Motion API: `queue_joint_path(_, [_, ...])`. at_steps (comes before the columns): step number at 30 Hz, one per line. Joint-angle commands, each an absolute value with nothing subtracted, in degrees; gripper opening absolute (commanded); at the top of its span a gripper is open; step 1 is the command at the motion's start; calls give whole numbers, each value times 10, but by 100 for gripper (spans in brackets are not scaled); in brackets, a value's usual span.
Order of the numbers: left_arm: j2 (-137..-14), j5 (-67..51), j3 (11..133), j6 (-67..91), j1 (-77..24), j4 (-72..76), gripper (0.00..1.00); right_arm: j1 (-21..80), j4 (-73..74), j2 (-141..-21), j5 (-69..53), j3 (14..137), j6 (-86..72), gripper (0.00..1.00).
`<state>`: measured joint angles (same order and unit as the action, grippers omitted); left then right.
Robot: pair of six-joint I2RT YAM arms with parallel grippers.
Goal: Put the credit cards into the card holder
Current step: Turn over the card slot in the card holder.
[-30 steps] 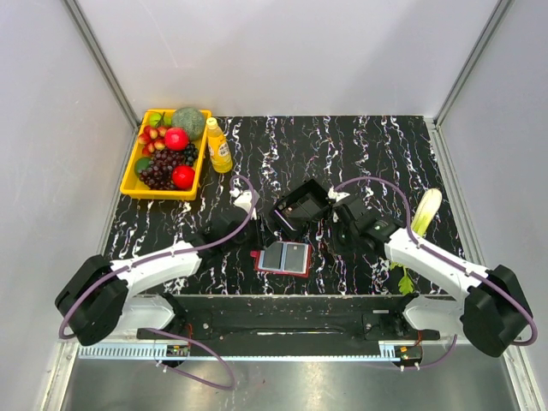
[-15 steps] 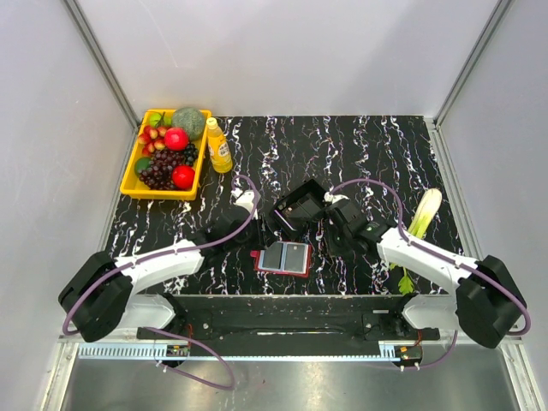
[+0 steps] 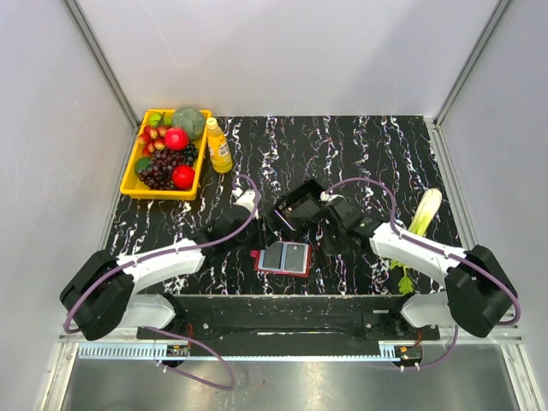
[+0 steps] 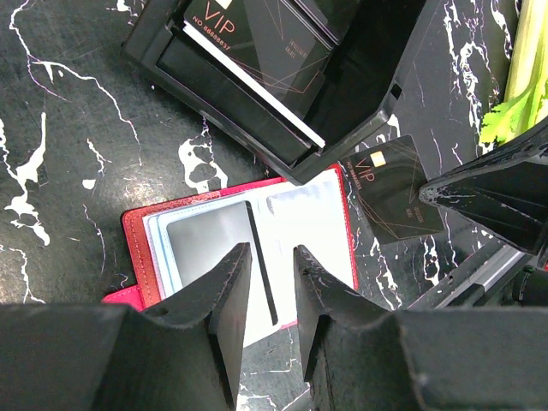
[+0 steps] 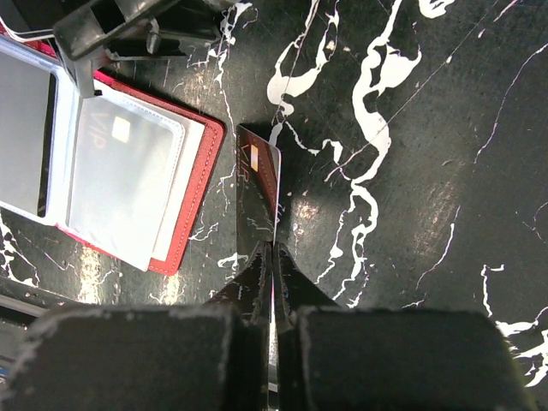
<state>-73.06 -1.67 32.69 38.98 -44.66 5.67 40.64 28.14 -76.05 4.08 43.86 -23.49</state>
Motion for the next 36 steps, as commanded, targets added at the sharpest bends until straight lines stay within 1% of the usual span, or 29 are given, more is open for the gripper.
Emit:
queue_joint_path(1, [-732, -8, 345, 384, -446, 77, 31, 414, 290, -771, 54, 445, -239, 1])
queue_joint_path(3, [-735, -9, 345, 384, -446, 77, 31, 416, 287, -772, 50, 446, -237, 2])
queue_joint_path(5, [-735, -8, 345, 385, -447, 79, 31, 420, 287, -774, 47, 450, -238, 0])
queue_joint_path(16, [-737, -8, 348, 384, -446, 75, 31, 469, 338, -757, 135, 505, -240, 0])
queue_joint_path(19, [-737, -9, 349, 384, -446, 76, 31, 471, 350, -770, 138, 516, -241, 0])
queue_joint_path(32, [-737, -9, 350, 385, -446, 78, 31, 482, 322, -812, 128, 495, -247, 0])
queue_joint_path(34, [-737, -7, 349, 385, -446, 77, 31, 483, 320, -818, 124, 493, -248, 3])
queue_joint_path(36, [-737, -8, 349, 385, -446, 77, 31, 483, 317, -826, 121, 491, -249, 4])
